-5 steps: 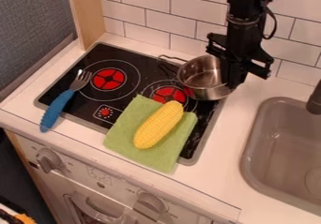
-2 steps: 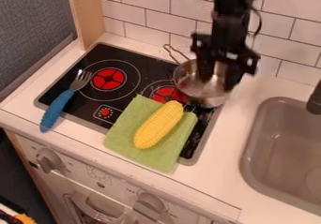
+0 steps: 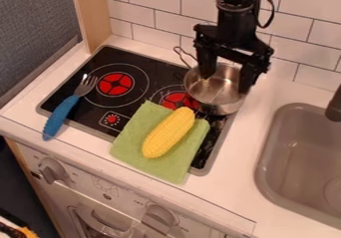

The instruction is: Put the pot from the burner to the right side of the burner

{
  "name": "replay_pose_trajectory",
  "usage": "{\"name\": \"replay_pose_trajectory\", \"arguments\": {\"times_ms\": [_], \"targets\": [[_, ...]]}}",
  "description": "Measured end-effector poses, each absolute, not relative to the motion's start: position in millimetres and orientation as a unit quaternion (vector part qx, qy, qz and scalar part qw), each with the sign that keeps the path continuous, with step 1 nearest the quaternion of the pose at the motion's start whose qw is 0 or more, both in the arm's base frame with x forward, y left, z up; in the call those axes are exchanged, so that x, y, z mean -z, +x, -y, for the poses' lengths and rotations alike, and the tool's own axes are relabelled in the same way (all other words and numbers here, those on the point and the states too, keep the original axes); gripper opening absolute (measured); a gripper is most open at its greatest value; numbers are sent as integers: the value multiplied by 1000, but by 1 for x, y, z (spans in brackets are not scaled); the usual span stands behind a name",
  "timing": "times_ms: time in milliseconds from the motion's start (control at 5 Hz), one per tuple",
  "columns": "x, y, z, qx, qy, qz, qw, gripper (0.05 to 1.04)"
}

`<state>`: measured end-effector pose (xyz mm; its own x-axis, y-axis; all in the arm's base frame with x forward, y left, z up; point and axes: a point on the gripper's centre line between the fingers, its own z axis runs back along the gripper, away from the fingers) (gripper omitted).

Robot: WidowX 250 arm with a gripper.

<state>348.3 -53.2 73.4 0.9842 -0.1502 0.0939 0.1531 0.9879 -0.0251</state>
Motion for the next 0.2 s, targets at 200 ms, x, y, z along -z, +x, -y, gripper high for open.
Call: {"name": "replay_pose_trajectory", "arguments": {"times_ms": [200], "targets": [[-68, 346, 46, 61, -24, 42, 997, 1001]]}}
